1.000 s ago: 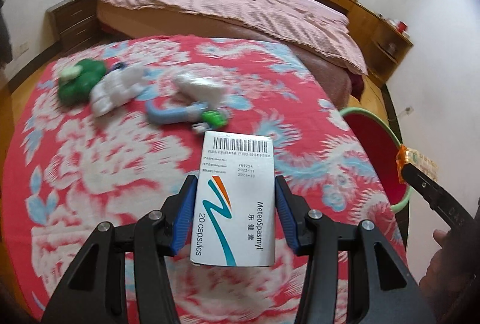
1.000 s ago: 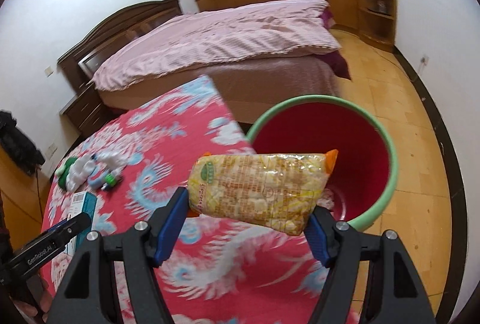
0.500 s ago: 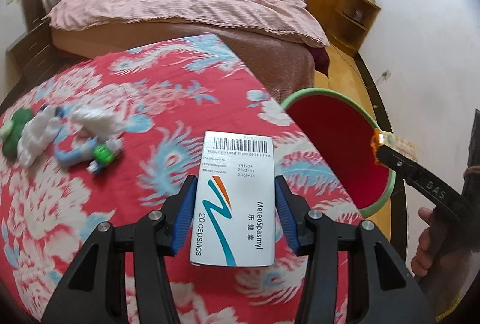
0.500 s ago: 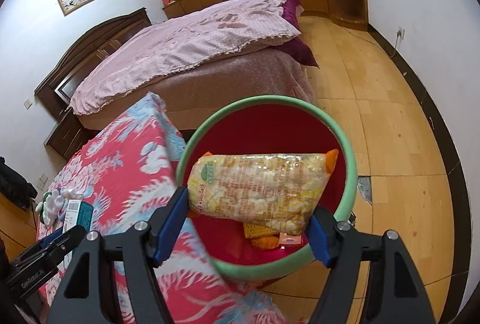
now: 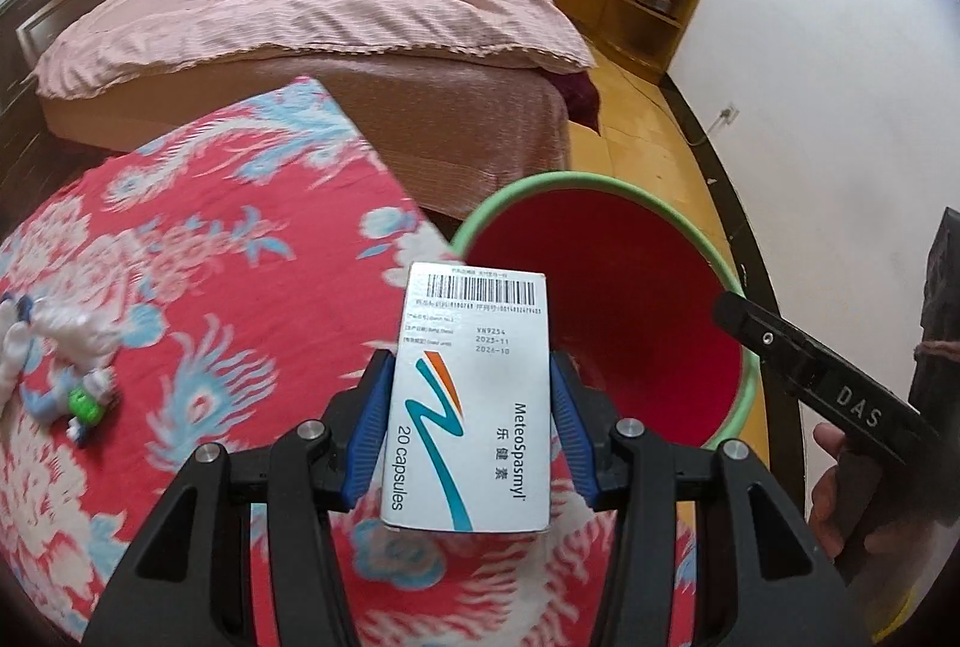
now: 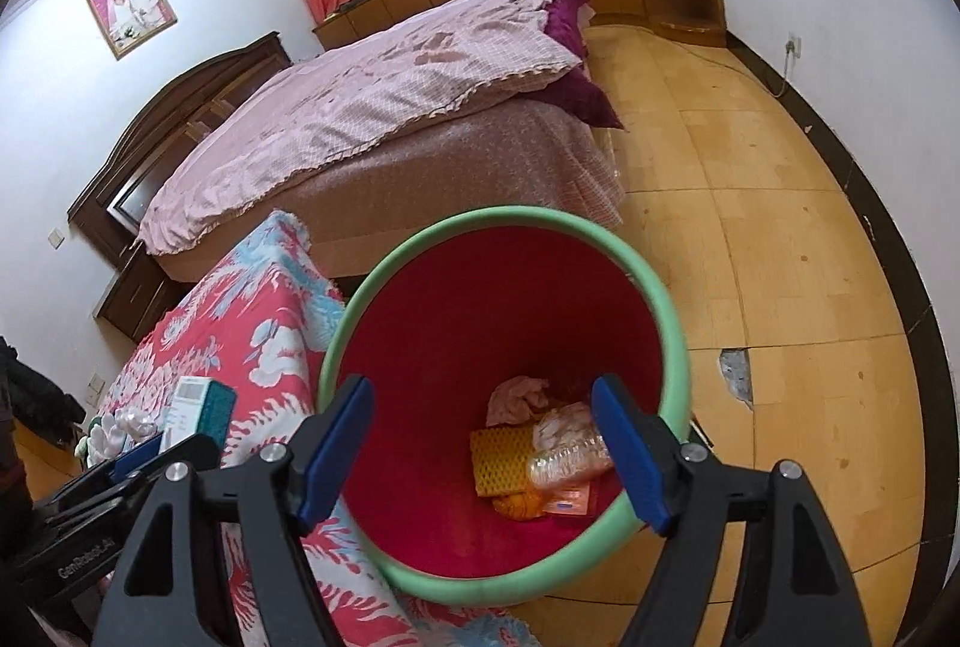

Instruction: Collect trash

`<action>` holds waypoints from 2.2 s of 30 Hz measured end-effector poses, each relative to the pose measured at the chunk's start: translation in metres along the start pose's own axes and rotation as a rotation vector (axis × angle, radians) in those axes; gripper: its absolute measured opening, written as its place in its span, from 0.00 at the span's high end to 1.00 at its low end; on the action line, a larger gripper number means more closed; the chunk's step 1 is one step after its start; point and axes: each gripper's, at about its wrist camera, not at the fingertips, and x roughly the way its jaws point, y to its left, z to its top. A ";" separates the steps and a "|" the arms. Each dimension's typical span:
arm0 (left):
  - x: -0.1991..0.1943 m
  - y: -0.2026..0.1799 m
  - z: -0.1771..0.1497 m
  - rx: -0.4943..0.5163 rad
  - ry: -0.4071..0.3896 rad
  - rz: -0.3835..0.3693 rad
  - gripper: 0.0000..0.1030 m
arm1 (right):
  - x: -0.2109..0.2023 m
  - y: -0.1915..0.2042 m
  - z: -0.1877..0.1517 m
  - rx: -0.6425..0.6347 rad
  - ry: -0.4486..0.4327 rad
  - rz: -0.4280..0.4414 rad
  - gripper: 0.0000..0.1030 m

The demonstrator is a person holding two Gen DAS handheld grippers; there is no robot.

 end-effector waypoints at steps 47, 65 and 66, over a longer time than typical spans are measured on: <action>-0.093 0.072 -0.030 -0.191 -0.156 0.087 0.42 | -0.057 0.050 -0.022 -0.080 -0.049 0.076 0.20; -0.135 0.197 -0.057 -0.348 -0.188 0.302 0.42 | -0.031 0.175 -0.042 -0.285 0.078 0.204 0.19; -0.136 0.203 -0.058 -0.353 -0.189 0.310 0.42 | -0.029 0.182 -0.043 -0.299 0.082 0.208 0.19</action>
